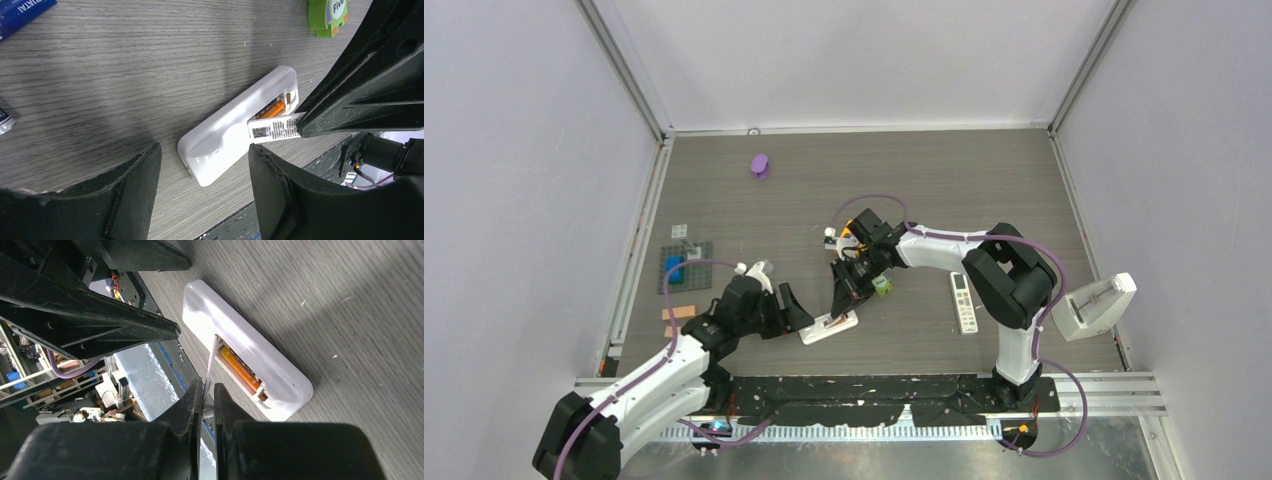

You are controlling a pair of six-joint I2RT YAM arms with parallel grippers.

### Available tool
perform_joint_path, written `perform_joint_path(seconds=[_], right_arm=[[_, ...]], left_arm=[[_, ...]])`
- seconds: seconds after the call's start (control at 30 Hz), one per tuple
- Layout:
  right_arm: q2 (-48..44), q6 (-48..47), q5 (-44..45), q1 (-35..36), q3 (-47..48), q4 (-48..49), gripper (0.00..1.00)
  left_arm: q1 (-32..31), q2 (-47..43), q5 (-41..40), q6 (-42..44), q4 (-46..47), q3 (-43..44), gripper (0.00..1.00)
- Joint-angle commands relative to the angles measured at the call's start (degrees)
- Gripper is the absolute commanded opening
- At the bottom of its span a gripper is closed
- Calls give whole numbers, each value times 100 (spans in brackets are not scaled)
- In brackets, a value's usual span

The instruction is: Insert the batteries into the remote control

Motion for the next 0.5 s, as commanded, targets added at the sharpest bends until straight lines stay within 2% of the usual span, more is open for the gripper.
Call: perform_joint_path(seconds=[0.0, 0.23, 0.47], right_arm=[[79, 39, -43, 51, -29, 184, 5], [122, 19, -16, 63, -63, 166, 7], [-23, 61, 418, 58, -88, 82, 18]], left_arm=[[28, 112, 33, 11, 17, -137, 65], [25, 296, 183, -41, 198, -190, 65], [30, 418, 248, -42, 303, -181, 65]])
